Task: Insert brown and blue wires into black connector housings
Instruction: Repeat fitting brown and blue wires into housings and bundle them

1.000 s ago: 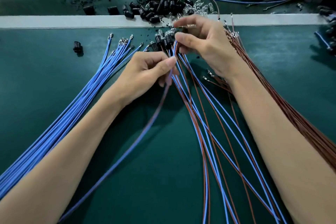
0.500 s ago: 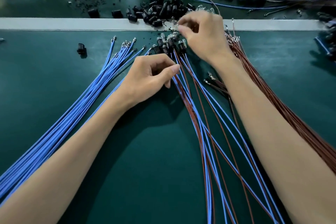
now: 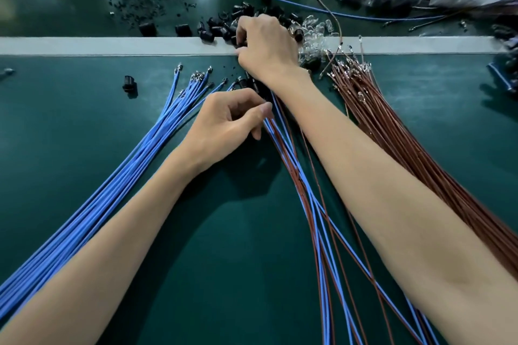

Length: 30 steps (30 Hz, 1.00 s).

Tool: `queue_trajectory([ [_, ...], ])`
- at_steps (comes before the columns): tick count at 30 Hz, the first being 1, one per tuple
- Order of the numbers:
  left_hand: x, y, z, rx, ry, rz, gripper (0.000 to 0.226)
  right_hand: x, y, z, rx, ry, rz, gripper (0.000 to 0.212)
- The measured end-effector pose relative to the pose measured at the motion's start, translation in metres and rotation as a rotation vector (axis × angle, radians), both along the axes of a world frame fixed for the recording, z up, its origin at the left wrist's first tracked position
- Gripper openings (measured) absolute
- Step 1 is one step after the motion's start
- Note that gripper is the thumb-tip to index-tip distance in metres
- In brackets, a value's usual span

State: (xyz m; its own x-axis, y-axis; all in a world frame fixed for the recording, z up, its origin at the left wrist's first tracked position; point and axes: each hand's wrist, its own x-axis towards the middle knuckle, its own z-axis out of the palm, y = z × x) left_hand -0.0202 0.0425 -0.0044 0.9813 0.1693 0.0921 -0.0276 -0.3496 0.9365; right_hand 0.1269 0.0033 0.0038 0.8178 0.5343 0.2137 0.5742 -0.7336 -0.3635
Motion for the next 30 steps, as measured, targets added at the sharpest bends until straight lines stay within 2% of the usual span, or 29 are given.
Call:
queue_trajectory([
  [3,0.003,0.001,-0.003,-0.043,-0.051,0.062,0.015,-0.007,-0.010,0.007,0.069,-0.034,-0.014,0.019],
  [5,0.006,0.002,-0.006,-0.133,-0.093,0.142,0.007,-0.012,-0.023,0.017,0.209,-0.008,-0.058,0.021],
  [8,0.011,0.005,-0.009,-0.179,-0.123,0.246,0.026,-0.028,-0.049,0.029,0.447,0.344,-0.019,0.018],
  [10,0.011,0.005,-0.010,-0.124,-0.125,0.249,0.026,-0.042,-0.061,0.031,0.477,0.537,0.047,0.015],
  [13,0.010,0.002,-0.010,-0.060,-0.152,0.199,0.010,-0.052,-0.071,0.029,0.446,0.598,0.097,0.013],
  [17,0.009,0.002,-0.010,-0.125,-0.096,0.174,0.013,-0.047,-0.083,0.037,0.498,0.721,0.132,0.019],
  [18,0.009,0.003,-0.009,-0.131,-0.068,0.173,0.014,-0.044,-0.086,0.038,0.435,0.671,0.124,0.018],
  [20,0.009,0.003,-0.010,-0.128,-0.024,0.155,0.013,-0.033,-0.094,0.035,0.201,0.426,0.022,0.013],
  [23,0.007,0.005,-0.010,-0.127,0.007,0.137,0.012,-0.022,-0.108,0.026,-0.077,0.041,-0.284,0.027],
  [25,0.006,0.006,-0.010,-0.127,0.017,0.132,0.017,-0.018,-0.114,0.021,-0.134,-0.010,-0.392,0.029],
  [30,0.007,0.007,-0.012,-0.068,0.001,0.134,0.037,-0.012,-0.116,0.015,-0.178,0.049,-0.430,0.021],
])
